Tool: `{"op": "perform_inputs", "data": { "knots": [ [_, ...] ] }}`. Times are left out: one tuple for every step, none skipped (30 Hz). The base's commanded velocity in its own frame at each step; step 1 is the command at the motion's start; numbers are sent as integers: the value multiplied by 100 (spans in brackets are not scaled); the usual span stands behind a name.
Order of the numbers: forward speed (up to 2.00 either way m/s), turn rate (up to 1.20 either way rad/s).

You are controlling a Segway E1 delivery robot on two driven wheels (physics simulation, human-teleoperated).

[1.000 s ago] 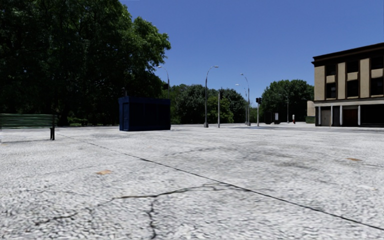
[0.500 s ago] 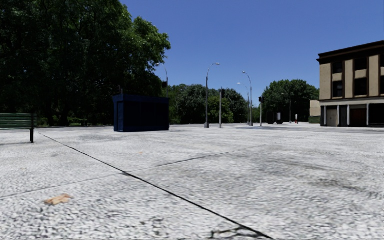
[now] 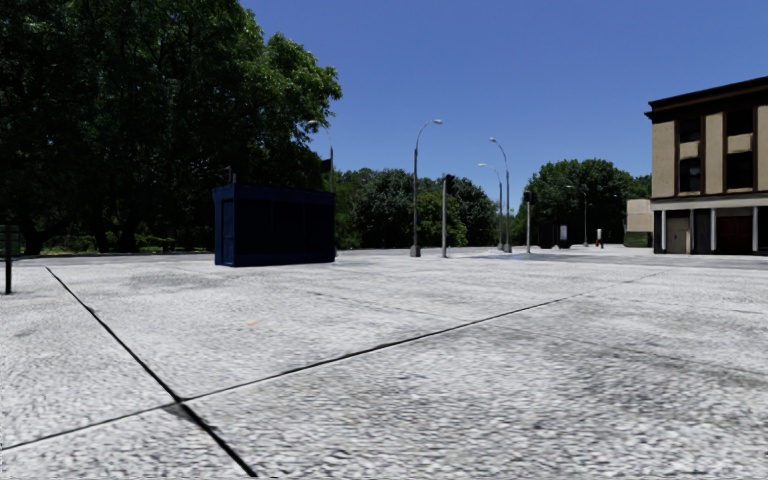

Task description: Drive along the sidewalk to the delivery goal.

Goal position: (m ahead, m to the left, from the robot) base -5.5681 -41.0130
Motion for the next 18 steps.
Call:
{"op": "perform_inputs", "data": {
  "knots": [
    [200, 0],
    [200, 0],
    [200, 0],
    [200, 0],
    [200, 0],
    [200, 0],
    [200, 0],
    [200, 0],
    [200, 0],
    [200, 0],
    [200, 0],
    [200, 0],
    [200, 0],
    [200, 0],
    [200, 0],
    [200, 0],
    [200, 0],
    [200, 0]
  ]
}}
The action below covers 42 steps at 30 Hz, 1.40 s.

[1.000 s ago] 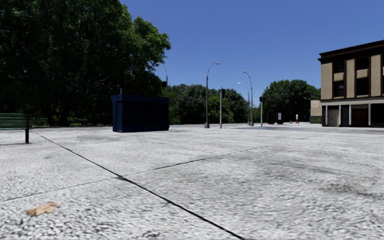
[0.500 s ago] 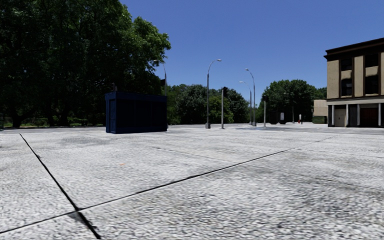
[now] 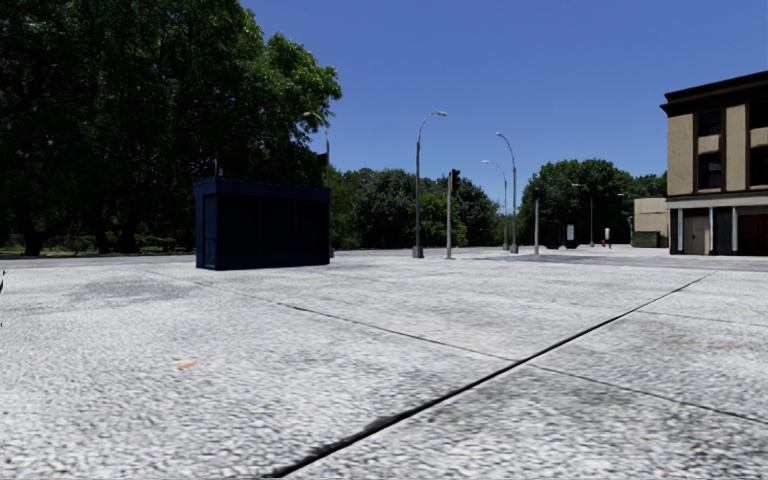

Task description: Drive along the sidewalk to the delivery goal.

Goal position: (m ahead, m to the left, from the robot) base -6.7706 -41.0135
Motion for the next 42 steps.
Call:
{"op": "perform_inputs", "data": {
  "knots": [
    [200, 0],
    [200, 0],
    [200, 0],
    [200, 0],
    [200, 0],
    [200, 0],
    [200, 0],
    [200, 0],
    [200, 0],
    [200, 0],
    [200, 0],
    [200, 0],
    [200, 0],
    [200, 0],
    [200, 0],
    [200, 0],
    [200, 0],
    [200, 0],
    [200, 0],
    [200, 0],
    [200, 0],
    [200, 0],
    [200, 0],
    [200, 0],
    [200, 0],
    [200, 0],
    [200, 0],
    [200, 0],
    [200, 0],
    [200, 0],
    [200, 0],
    [200, 0],
    [200, 0],
    [200, 0],
    [200, 0],
    [200, 0],
    [200, 0],
    [200, 0],
    [200, 0],
    [200, 0],
    [200, 0],
    [200, 0]
  ]
}}
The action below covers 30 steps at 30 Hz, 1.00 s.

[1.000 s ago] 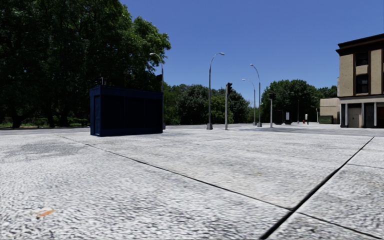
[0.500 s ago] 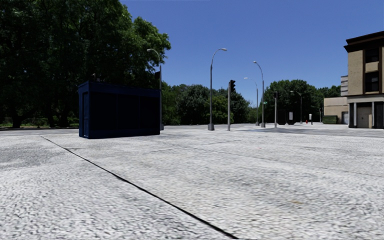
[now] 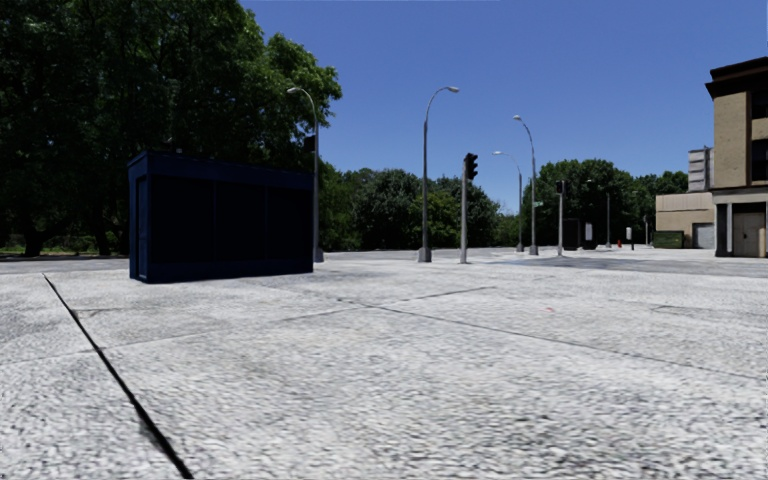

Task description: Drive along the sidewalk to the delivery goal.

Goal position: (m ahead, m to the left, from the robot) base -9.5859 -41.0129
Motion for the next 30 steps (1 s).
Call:
{"op": "perform_inputs", "data": {
  "knots": [
    [200, 0],
    [200, 0],
    [200, 0],
    [200, 0],
    [200, 0],
    [200, 0],
    [200, 0],
    [200, 0],
    [200, 0],
    [200, 0],
    [200, 0],
    [200, 0],
    [200, 0],
    [200, 0],
    [200, 0],
    [200, 0],
    [200, 0],
    [200, 0],
    [200, 0],
    [200, 0],
    [200, 0],
    [200, 0],
    [200, 0],
    [200, 0],
    [200, 0],
    [200, 0],
    [200, 0],
    [200, 0],
    [200, 0],
    [200, 0]
  ]
}}
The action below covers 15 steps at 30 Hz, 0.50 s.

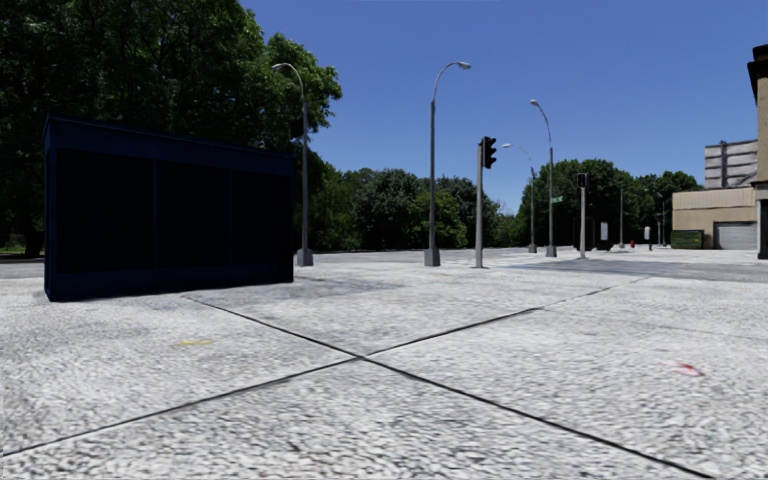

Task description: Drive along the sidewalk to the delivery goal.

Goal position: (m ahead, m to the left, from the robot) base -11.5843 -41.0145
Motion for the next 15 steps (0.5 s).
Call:
{"op": "perform_inputs", "data": {
  "knots": [
    [200, 0],
    [200, 0],
    [200, 0],
    [200, 0],
    [200, 0],
    [200, 0],
    [200, 0],
    [200, 0],
    [200, 0],
    [200, 0],
    [200, 0],
    [200, 0],
    [200, 0],
    [200, 0],
    [200, 0]
  ]
}}
